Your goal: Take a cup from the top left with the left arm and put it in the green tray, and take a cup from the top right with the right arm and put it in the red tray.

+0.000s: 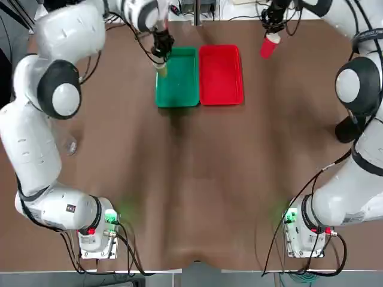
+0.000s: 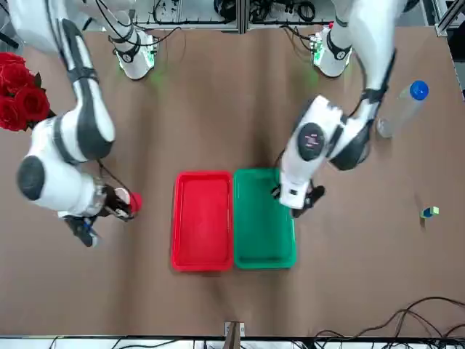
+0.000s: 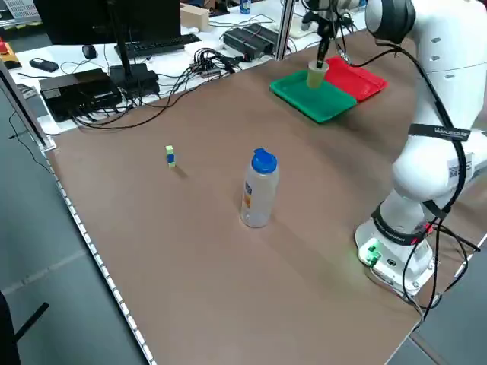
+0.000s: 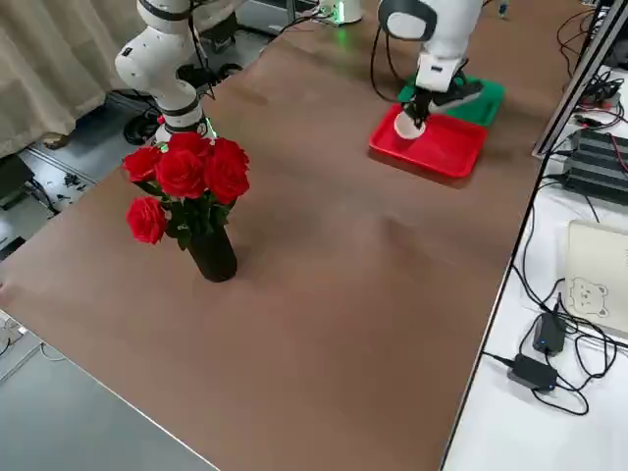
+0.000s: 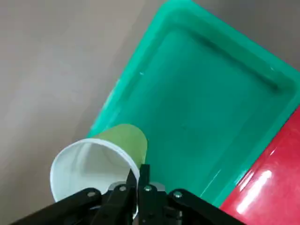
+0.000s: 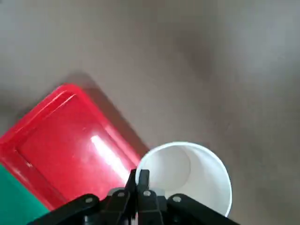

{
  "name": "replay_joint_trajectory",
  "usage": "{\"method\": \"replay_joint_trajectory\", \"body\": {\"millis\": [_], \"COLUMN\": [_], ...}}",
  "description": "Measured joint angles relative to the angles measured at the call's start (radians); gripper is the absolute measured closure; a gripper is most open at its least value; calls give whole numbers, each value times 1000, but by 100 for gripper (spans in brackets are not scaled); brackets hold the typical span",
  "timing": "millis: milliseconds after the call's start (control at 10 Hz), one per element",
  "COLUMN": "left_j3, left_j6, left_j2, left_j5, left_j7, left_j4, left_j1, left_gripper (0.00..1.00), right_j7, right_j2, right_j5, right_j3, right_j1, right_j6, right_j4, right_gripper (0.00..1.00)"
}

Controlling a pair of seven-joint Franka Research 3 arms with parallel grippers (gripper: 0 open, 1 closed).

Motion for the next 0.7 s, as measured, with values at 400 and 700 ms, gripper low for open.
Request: {"method": "replay_joint_trajectory", "body": {"millis": [400,700], "left_j3": [88,95], "left_j6": [136,159], "left_j2": [143,181], "left_j5": [85,85], "left_j7": [-100,-100], "left_j4": [71,82], "left_j1": [-88,-92], "left_gripper": [98,96], "right_j7": [250,307], "right_j2": [25,119], "right_j5": [0,-7], "right_j3": [-2,-6], "right_j1": [168,240], "right_j6": [200,334], "right_j4": [-23,-41], "right_gripper": [95,93]}}
